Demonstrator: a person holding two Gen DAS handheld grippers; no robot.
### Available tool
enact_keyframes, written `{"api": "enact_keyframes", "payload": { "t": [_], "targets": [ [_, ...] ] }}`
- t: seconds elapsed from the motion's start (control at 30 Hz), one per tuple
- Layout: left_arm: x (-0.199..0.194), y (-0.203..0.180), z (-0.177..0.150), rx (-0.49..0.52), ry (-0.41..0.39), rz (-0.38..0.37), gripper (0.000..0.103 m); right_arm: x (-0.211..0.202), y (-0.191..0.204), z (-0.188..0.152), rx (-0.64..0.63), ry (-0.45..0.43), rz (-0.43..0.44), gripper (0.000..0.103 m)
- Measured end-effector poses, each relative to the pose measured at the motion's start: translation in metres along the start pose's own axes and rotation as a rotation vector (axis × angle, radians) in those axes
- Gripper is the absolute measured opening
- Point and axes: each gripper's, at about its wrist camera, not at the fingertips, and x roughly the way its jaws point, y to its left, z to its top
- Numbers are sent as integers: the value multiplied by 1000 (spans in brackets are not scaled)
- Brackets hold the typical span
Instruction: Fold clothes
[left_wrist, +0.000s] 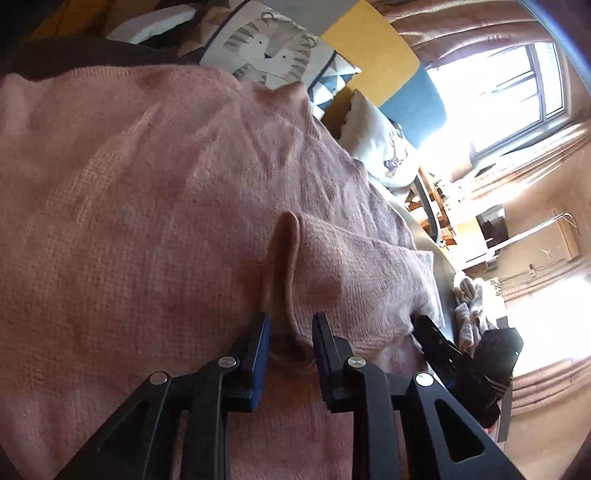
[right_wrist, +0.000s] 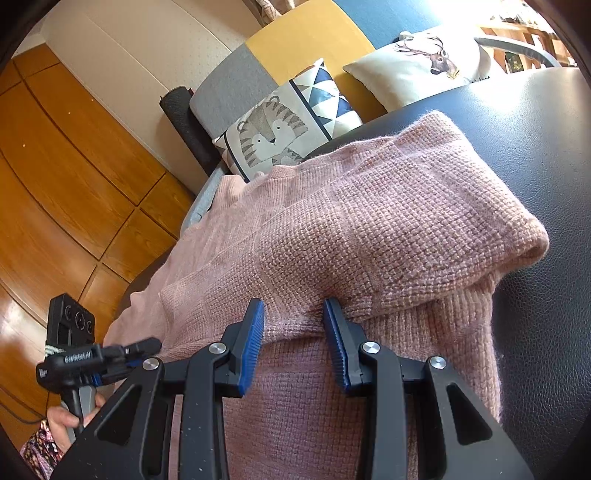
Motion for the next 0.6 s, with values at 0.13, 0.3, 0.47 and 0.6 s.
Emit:
{"api": "enact_keyframes", "payload": {
  "t": [0.13, 0.3, 0.47, 0.6],
  "targets": [
    [6, -7, 13, 64, -22, 86, 32, 0, -1, 0, 5, -1, 5, 36],
    [16, -14, 18, 69, -6, 21, 42, 0, -1, 0, 5, 1, 8, 36],
    [25, -19, 14, 39, -16, -57, 43, -1, -2, 1, 5, -1, 9, 36],
    [27, -31, 11, 91, -43, 32, 3, -7, -4, 0, 14, -29, 15, 36]
  ]
}}
